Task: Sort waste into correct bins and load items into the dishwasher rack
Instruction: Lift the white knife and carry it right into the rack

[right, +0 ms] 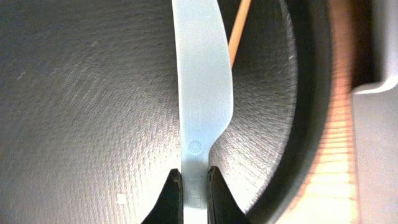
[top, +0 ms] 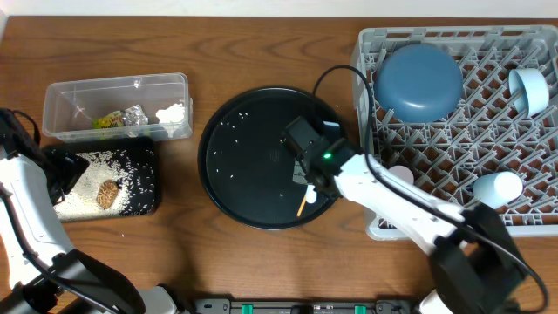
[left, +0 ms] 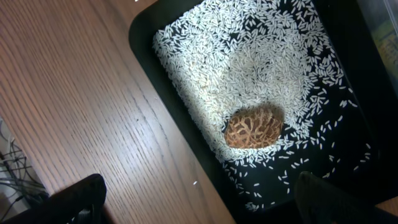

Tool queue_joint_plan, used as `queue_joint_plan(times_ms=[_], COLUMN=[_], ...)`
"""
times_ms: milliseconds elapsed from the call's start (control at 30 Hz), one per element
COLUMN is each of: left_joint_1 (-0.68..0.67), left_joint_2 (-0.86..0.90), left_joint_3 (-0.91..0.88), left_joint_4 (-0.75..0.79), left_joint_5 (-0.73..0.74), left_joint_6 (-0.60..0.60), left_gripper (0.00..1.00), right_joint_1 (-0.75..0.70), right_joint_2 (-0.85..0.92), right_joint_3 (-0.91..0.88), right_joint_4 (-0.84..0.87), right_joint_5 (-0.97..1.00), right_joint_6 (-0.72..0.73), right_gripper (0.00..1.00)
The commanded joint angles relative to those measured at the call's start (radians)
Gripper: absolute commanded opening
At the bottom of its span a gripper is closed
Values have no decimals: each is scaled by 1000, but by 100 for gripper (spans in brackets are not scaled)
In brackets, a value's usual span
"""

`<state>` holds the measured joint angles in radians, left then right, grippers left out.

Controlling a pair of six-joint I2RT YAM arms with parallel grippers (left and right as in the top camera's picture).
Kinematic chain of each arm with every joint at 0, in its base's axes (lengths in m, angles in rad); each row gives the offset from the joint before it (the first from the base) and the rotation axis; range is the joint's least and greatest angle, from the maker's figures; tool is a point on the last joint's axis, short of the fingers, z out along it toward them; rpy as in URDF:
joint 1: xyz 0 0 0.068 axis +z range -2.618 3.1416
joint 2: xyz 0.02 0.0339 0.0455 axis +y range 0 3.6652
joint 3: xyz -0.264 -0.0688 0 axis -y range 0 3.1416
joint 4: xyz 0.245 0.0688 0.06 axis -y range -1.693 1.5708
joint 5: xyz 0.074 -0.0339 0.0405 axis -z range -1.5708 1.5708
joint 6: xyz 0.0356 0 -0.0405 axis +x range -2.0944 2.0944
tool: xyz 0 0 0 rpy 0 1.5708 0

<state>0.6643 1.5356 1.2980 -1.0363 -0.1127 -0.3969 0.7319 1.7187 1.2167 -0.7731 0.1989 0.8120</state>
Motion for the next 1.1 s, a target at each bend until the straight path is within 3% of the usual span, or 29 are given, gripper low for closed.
queue_joint_plan(times_ms=[0,233,467,800,1067], left_joint_1=[3,3,3,3,3], left_joint_2=[-6,-6,-6,-6,-6], left_joint_3=[0,0,0,0,0], left_joint_4=[-2,-3,-2,-3,-3], left_joint_5=[-19,-19,-19,-19,-19], left_joint_6=[-6,-6,-6,-6,-6], left_gripper=[98,98,98,98,98], right_joint_1=[-45,-177,-453,-771,-903], right_joint_2=[-106,-302,-430,-360,-216], right_joint_3=[57,83,83,80,80], right_joint_4=[-66,-217,-321,-195,-70], right_joint_5=[-1,-20,-16,-16,-16], right_joint_6=[-144,-314,-544,-950,-1056], right_gripper=[1,1,1,1,1])
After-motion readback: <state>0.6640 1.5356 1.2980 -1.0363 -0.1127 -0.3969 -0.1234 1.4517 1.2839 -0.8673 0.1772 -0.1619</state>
